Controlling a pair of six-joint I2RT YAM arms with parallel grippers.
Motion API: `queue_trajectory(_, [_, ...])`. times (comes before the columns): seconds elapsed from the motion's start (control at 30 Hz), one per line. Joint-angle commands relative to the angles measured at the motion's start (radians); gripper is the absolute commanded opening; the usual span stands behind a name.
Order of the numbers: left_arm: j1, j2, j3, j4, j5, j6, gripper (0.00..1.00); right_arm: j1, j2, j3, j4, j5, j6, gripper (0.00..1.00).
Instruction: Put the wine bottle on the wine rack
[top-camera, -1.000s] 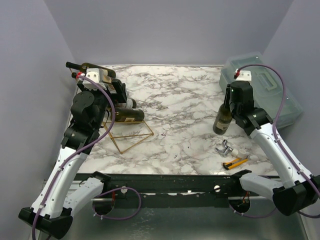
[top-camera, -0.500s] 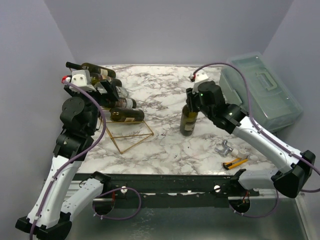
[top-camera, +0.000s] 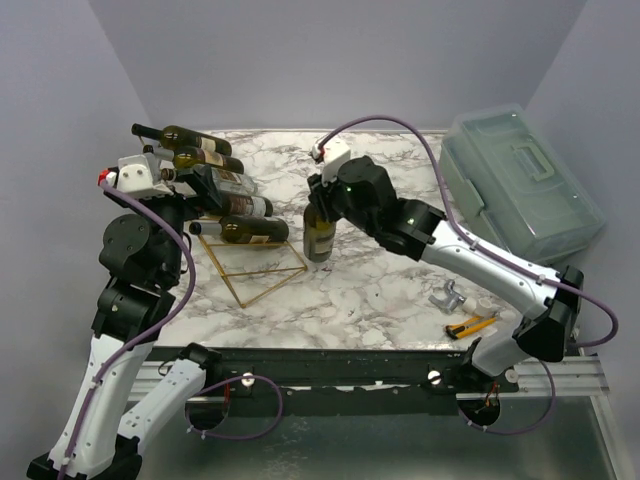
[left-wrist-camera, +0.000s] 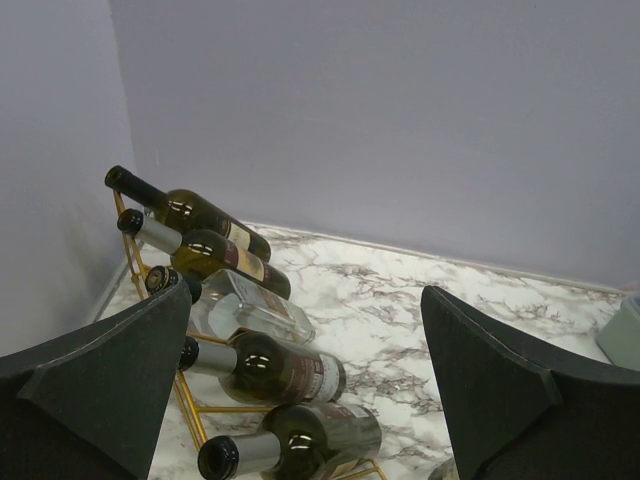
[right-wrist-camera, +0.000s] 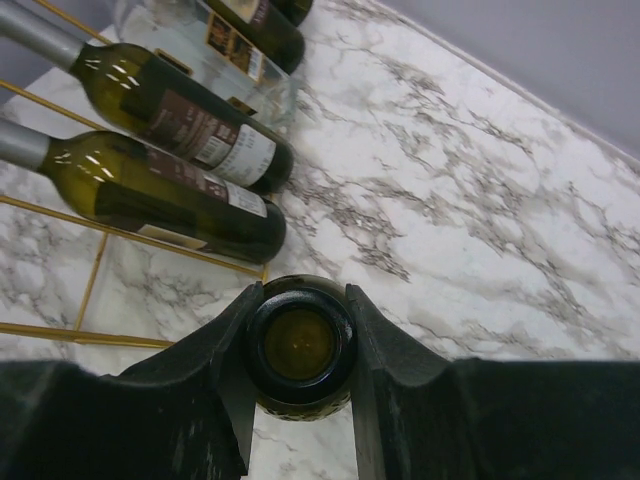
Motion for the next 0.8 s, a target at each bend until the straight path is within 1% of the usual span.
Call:
queue_trajectory(0.0, [-0.007, -0.021, 0.031, -0.034, -0.035, 0.03, 0.99, 0.074, 0.049, 0.096, 0.116, 0.053, -0.066, 0.0])
queue_trajectory(0.1, [-0.007, -0.031, 0.031, -0.039, -0.037, 0.034, 0.99, 0.112, 0.094, 0.125, 0.128, 0.084, -0.104, 0.0])
queue_trajectory(0.3, [-0.007, -0.049, 0.031, -0.051, -0.028, 0.035, 0.99, 0.143, 0.165, 0.186, 0.127, 0.129, -0.145, 0.0])
queue_trajectory(0.5, [-0.008, -0.06, 0.028, -0.06, -0.031, 0.035, 0.99, 0.158, 0.195, 0.203, 0.166, 0.119, -0.179, 0.0])
queue_trajectory(0.77, [-0.008, -0.073, 0.033, -0.071, -0.044, 0.035, 0.99, 0.178, 0.234, 0.243, 0.145, 0.096, -0.191, 0.01])
